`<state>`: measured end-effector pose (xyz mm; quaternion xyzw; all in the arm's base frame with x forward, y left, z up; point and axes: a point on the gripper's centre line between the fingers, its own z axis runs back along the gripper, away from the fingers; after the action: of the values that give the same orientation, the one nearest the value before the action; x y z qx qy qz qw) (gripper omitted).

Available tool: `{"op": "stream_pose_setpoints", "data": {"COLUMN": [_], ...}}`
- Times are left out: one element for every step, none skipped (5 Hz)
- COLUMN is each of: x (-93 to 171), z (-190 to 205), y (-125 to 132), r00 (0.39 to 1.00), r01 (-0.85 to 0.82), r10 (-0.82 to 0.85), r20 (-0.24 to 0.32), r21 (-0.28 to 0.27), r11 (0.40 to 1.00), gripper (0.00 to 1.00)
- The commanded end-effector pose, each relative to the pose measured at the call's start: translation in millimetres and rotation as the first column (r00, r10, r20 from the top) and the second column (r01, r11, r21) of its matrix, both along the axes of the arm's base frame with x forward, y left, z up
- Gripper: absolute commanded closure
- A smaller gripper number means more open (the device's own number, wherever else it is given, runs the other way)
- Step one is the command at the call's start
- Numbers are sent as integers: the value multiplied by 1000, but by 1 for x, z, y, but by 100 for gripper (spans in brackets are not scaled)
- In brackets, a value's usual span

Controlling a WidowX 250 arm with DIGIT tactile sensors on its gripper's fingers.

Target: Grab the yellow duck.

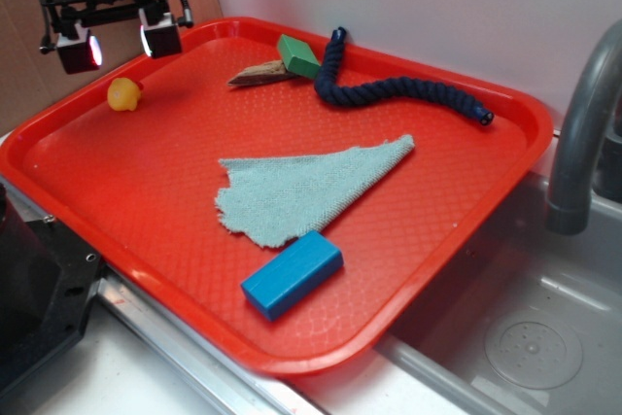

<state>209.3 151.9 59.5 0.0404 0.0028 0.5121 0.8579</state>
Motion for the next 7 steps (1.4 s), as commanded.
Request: {"op": "stream_pose_setpoints", "data": {"x": [-37,-29,-19,-6,-5,-4,-6], "z": [12,-4,-18,-40,-40,-40,1], "y": [27,26,24,12,9,7,-11], "r00": [998,999,999,1000,1000,1000,990], "r01": [-32,6,7,16,-2,6,139], "r10": [30,-7,-7,-16,3,-6,-138], "r20": [58,35,32,-9,-10,-24,41], "r21": [21,10,6,24,39,33,-27], "r11": [999,1000,1000,1000,999,999,990], "gripper": [0,0,0,23,100,100,100]}}
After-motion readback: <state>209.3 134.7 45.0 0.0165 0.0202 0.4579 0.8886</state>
